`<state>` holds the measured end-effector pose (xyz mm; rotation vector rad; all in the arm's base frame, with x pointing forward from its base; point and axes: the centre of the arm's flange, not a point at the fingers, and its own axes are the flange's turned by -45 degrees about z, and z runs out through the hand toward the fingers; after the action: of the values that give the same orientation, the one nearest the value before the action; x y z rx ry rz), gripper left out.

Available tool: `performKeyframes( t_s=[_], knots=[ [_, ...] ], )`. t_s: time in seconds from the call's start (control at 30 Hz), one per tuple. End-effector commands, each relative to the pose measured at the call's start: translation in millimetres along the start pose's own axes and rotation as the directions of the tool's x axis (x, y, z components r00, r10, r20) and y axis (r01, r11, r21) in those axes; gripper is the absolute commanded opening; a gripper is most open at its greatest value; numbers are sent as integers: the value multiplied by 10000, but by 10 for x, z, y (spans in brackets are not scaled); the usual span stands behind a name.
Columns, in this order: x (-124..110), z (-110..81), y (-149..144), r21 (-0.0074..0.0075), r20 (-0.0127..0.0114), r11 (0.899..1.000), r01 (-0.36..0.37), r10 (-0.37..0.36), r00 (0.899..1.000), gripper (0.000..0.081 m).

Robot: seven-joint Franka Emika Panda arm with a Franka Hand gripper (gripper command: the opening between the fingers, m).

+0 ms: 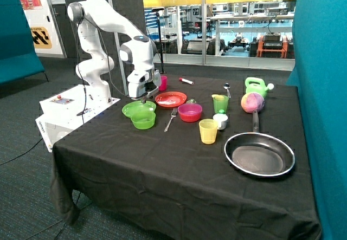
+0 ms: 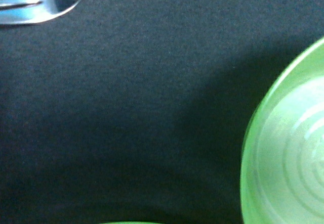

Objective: Stack the bowls

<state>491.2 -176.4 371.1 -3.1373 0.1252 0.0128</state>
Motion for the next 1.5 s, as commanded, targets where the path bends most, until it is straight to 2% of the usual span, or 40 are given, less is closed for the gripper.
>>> performKeyframes(
  t_s=[0.0, 0.17, 0.27, 0.33, 1.47],
  knots=[
    [-41, 105, 0, -14, -82, 10000, 48, -48, 10000, 473],
    [-59, 147, 36, -13, -83, 10000, -71, 71, 9999, 467],
    [-78, 184, 59, -11, -83, 9992, -404, 404, 9992, 469],
    [-75, 208, 58, -12, -83, 9998, -207, 207, 9998, 471],
    [59, 508, -113, -12, -83, 9997, -244, 244, 9997, 436]
  ],
)
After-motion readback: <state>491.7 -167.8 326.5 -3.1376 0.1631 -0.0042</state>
